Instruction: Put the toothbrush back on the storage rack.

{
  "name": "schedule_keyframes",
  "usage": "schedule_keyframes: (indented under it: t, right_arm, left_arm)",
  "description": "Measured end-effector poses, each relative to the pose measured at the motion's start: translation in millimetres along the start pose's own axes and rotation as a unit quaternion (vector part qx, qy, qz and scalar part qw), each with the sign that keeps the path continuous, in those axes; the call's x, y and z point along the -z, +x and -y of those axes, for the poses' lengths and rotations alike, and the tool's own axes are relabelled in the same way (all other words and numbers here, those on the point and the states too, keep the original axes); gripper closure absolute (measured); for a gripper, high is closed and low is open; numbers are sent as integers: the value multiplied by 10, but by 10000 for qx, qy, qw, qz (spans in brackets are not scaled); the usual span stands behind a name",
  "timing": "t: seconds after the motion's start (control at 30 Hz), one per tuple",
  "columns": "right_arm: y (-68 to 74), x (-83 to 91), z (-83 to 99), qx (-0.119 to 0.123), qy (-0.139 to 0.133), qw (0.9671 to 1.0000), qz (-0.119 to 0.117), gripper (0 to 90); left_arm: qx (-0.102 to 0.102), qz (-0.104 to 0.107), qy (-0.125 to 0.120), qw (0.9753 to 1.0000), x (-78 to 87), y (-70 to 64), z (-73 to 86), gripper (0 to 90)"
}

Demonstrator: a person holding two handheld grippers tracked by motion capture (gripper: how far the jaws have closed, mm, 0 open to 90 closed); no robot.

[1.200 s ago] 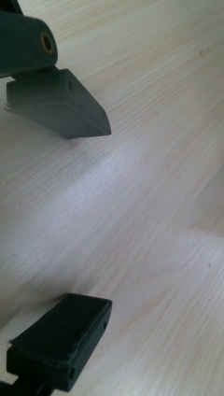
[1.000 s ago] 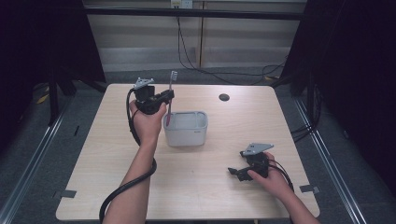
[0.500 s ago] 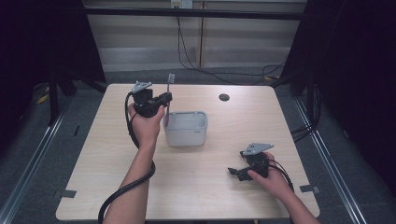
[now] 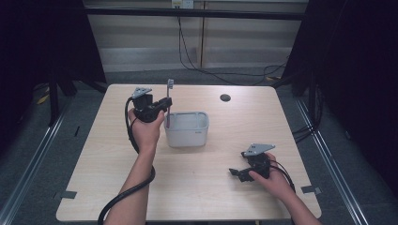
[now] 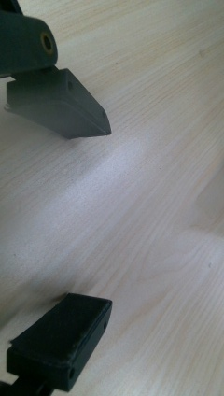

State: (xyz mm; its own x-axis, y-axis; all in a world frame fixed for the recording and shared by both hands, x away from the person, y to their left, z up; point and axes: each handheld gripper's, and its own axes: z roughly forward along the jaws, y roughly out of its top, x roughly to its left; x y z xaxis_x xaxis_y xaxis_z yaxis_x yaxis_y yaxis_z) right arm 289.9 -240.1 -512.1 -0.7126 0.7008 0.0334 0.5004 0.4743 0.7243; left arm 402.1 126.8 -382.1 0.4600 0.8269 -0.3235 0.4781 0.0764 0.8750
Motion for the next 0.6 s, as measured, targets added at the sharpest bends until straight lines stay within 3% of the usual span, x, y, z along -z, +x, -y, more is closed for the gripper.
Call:
schedule_keyframes:
  t: [0.6]
  right_arm:
    - [0, 0, 0, 4, -1, 10000, 2, 134]
  left_arm:
    - [-73, -63, 162, 9998, 28, 12, 124, 798]
